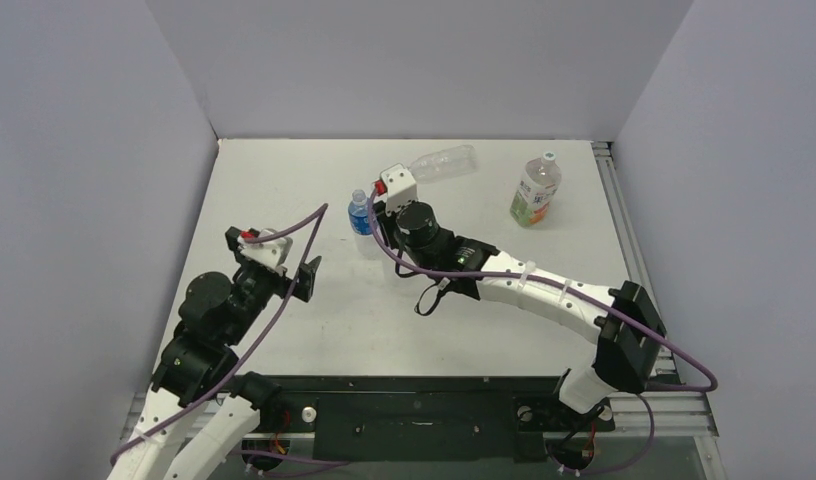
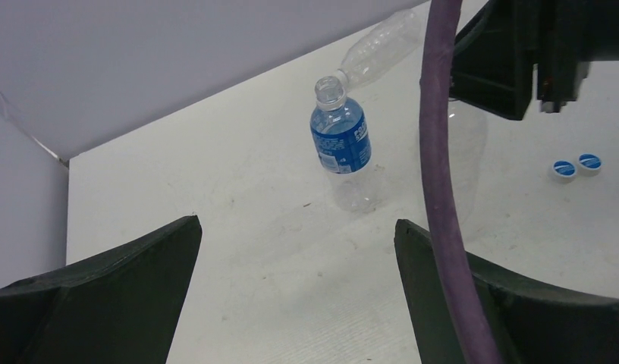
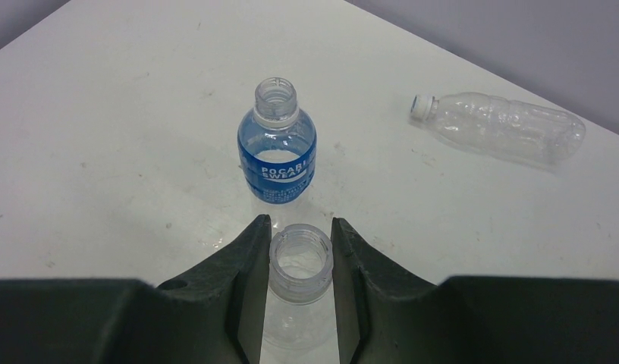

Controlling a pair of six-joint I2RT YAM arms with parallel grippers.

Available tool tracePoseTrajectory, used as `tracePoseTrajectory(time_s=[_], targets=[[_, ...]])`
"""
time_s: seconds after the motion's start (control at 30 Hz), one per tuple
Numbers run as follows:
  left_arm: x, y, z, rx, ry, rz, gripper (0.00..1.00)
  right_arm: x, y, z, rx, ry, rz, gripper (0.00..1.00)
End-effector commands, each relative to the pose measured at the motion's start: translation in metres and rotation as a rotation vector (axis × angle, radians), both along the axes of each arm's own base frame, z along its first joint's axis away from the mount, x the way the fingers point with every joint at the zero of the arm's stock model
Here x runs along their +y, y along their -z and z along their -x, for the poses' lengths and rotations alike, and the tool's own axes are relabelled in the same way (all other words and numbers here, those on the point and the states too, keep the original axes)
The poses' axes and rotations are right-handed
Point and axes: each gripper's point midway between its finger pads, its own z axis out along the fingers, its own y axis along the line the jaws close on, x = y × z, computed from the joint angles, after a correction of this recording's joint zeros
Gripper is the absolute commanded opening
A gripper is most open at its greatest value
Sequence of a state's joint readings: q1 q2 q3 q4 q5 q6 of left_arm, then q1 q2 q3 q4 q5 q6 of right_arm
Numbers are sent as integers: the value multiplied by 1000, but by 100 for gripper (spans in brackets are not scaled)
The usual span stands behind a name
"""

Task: Unscrew the bottle caps
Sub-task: Place the plastic bottle at the center of the board, then move the plastic bottle to the center of the board.

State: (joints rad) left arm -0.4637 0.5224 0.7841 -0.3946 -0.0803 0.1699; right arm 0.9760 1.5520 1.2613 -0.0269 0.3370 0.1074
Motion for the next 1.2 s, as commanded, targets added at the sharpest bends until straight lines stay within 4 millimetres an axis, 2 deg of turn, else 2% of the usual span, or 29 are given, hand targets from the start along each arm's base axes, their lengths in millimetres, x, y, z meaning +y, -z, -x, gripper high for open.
tracePoseTrajectory(time_s=[0.0,0.17,0.33,0.63,0.93,1.0,1.17], targets=[[-19,-32,16,-118,117,141,97,6,-29,-12,-95,59,-98,0],[-23,-30,19,-90,124,223,96,6,-22,-17,-115,102,-129,0],[-21,-30,19,-77,101,277,97,6,0,-18,-118,131,-119,0],[-30,-30,14,-59,132,265,97,5,32,-19,-90,158,-120,0],[-35,-31,9,-56,144,264,97,-2,33,-15,-96,173,-134,0],[-36,-32,8,-59,144,263,97,-2,33,-14,-94,172,-130,4],[-36,-34,6,-60,141,264,96,-3,34,-12,-91,169,-122,26]])
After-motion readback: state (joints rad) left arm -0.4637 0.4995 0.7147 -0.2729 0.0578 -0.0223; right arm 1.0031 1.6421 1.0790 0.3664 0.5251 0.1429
